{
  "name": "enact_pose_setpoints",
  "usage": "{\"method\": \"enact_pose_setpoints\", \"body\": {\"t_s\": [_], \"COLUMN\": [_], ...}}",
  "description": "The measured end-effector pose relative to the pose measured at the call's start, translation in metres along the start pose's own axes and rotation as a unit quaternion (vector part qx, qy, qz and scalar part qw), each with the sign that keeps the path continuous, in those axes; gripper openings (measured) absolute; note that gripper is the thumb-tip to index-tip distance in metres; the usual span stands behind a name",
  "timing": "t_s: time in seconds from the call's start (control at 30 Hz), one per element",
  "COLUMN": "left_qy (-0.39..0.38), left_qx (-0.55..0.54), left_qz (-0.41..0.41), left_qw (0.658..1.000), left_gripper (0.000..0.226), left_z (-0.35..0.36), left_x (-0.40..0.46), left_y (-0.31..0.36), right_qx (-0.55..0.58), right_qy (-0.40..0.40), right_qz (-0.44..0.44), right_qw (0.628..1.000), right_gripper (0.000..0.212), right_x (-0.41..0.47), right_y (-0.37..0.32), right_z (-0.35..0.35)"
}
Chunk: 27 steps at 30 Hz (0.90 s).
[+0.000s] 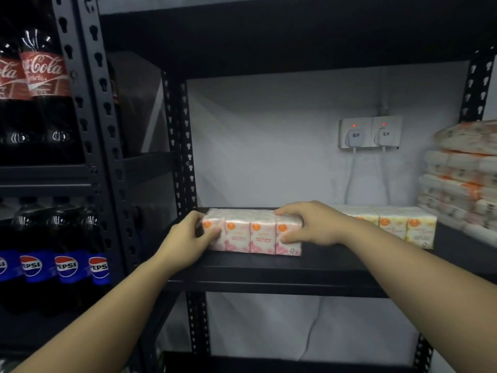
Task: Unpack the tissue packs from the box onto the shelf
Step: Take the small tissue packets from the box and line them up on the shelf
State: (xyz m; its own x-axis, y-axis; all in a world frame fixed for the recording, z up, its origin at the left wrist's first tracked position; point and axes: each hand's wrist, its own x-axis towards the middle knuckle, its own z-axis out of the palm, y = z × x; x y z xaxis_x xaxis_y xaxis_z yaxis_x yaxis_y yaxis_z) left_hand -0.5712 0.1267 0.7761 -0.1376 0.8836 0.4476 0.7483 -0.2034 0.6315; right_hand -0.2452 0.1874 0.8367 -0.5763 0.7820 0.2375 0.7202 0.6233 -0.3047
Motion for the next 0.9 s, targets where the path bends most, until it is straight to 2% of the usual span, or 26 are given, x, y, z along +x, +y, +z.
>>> {"method": "enact_pose_setpoints", "body": {"t_s": [0.07,0.13,0.17,0.23,0.3,0.43,0.53,0.63,0.77,0.9], "left_qy": [-0.004,0.005,0.007,-0.009,-0.04,-0.1,-0.112,-0.113,-0.123,-0.129], "left_qx": [0.011,0.064,0.109,0.202,0.261,0.32,0.328,0.329,0.324,0.318], "left_qz": [0.006,0.05,0.085,0.163,0.215,0.227,0.219,0.221,0.213,0.215], "left_qw": [1.0,0.997,0.99,0.966,0.94,0.914,0.912,0.911,0.914,0.914], "left_gripper": [0.07,0.101,0.107,0.103,0.095,0.09,0.085,0.08,0.082,0.087], "left_z": [0.0,0.001,0.002,0.008,0.018,0.043,0.057,0.069,0.084,0.103], "left_x": [0.004,0.008,0.01,0.012,0.014,0.022,0.028,0.036,0.054,0.071], "left_y": [0.008,0.02,0.028,0.048,0.068,0.096,0.102,0.103,0.109,0.114], "right_qx": [-0.017,-0.024,-0.027,-0.04,-0.049,-0.092,-0.161,-0.208,-0.181,-0.17], "right_qy": [0.004,0.023,0.032,0.048,0.064,0.08,0.066,0.068,0.085,0.09], "right_qz": [-0.015,-0.031,-0.029,-0.005,0.021,0.065,0.118,0.131,0.102,0.086], "right_qw": [1.0,0.999,0.999,0.998,0.997,0.99,0.978,0.967,0.974,0.978], "right_gripper": [0.073,0.076,0.082,0.097,0.1,0.096,0.096,0.082,0.068,0.065], "right_x": [-0.002,-0.006,-0.009,-0.017,-0.027,-0.054,-0.072,-0.078,-0.073,-0.061], "right_y": [0.003,0.008,0.012,0.024,0.041,0.078,0.101,0.115,0.123,0.129], "right_z": [-0.002,-0.007,-0.009,-0.017,-0.025,-0.039,-0.042,-0.038,-0.035,-0.033]}}
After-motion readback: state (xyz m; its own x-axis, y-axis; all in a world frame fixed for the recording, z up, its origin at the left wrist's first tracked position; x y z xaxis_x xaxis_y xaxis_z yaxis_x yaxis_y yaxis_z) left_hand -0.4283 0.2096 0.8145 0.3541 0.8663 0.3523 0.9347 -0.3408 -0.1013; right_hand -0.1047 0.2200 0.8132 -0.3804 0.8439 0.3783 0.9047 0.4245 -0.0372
